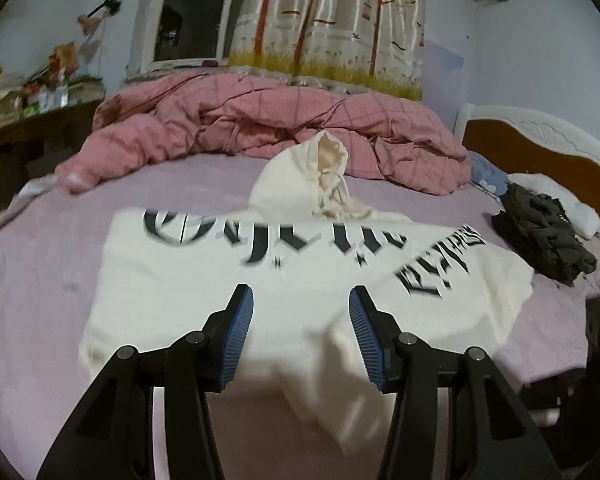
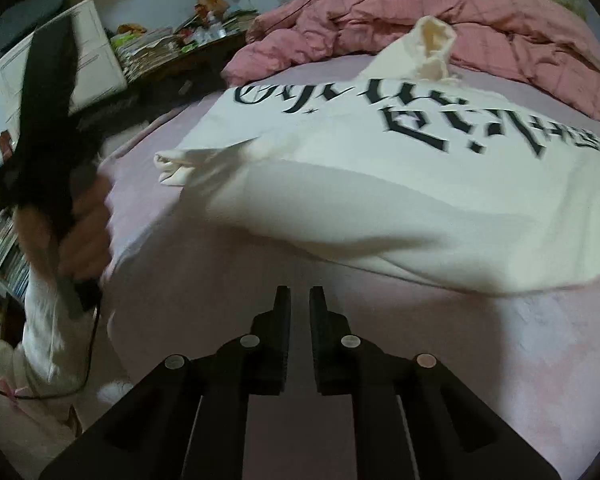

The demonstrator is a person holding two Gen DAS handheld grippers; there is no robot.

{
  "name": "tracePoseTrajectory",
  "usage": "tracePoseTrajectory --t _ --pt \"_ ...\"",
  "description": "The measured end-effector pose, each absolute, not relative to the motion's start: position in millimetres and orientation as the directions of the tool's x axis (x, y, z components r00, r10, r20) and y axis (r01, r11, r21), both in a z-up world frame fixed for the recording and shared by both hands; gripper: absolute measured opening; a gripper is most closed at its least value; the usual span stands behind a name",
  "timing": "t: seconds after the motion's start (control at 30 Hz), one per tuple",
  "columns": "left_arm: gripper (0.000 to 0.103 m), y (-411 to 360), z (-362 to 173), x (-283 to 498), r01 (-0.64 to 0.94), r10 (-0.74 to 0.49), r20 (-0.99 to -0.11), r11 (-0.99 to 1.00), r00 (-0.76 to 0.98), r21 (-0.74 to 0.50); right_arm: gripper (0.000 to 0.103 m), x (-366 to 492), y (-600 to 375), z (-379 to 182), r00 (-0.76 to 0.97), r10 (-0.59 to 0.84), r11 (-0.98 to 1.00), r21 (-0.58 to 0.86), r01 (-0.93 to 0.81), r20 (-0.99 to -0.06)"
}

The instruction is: Fold large clothes

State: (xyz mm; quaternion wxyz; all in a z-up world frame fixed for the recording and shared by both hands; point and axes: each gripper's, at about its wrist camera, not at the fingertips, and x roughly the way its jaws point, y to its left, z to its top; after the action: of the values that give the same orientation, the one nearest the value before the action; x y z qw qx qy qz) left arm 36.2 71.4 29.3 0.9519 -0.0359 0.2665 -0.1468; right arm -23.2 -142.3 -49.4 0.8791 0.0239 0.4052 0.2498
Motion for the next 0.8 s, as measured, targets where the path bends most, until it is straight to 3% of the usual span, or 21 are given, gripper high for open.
tracePoseTrajectory --t 0.13,0.33,0.57,0.8 --pt "0.049 81 21 10 0.269 -0.347 -0.538 0.937 0.768 -0.221 0.024 -23 -160 -42 0.592 0.427 0.896 0.232 -0.379 -0.684" --pt "0.049 75 6 14 0.357 -0.51 -0.601 0.86 0.615 -0.365 0.024 -7 -162 -39 0.588 0.451 0.887 0.264 -0.379 -0.671" --pt "0.048 64 -6 61 0.364 -0.599 -0.578 0.799 0.555 -0.478 0.024 -22 -157 -36 0.606 0.469 0.879 0.269 -0.395 -0.643" --pt "0.048 42 19 88 0.351 -0.525 -0.603 0.851 0.6 -0.392 0.025 -26 -177 -34 0.629 0.454 0.89 0.291 -0.35 -0.632"
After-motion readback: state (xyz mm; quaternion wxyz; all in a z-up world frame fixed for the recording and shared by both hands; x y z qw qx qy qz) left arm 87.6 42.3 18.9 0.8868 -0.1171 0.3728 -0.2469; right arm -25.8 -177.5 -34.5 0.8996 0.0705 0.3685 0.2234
